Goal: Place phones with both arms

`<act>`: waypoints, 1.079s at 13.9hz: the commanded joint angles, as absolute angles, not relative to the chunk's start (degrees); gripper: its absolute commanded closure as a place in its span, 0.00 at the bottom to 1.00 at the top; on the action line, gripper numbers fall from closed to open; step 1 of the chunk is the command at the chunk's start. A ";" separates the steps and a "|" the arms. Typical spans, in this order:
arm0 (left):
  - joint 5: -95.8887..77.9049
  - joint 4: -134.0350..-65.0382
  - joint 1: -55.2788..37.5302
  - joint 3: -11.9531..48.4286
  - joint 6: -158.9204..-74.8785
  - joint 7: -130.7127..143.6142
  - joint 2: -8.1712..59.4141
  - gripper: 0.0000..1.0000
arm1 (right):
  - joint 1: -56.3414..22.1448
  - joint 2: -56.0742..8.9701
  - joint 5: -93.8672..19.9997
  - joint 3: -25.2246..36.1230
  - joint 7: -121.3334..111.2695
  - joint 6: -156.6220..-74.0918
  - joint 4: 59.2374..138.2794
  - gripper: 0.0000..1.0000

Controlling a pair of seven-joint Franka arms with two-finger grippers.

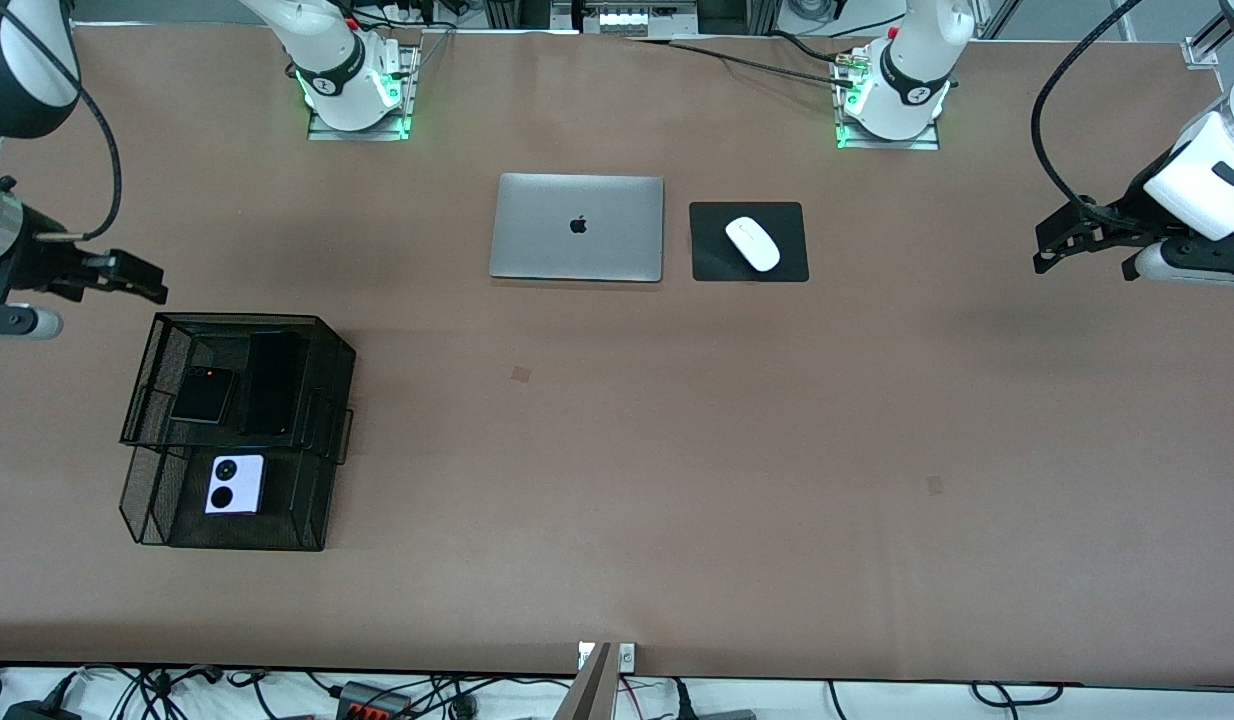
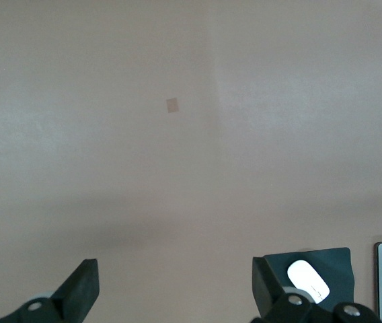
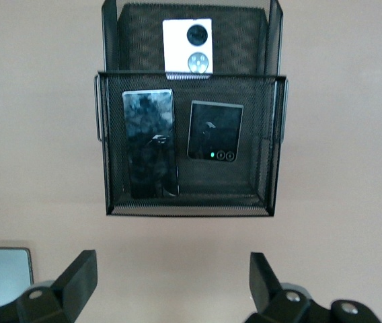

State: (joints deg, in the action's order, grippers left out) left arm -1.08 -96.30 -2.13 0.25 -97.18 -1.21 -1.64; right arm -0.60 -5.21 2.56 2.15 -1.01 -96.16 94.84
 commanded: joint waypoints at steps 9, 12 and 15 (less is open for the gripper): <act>-1.58 -94.48 -2.02 0.35 -95.36 -1.32 -0.88 0.00 | -1.23 -0.70 1.67 2.81 -2.81 -95.45 98.09 0.00; -1.58 -94.48 -1.93 0.35 -95.36 -1.32 -0.88 0.00 | -1.32 -0.35 1.76 2.73 -2.29 -95.36 98.26 0.00; -1.58 -94.48 -1.93 0.35 -95.36 -1.23 -0.88 0.00 | -1.32 -0.35 1.93 2.72 -2.20 -95.54 98.52 0.00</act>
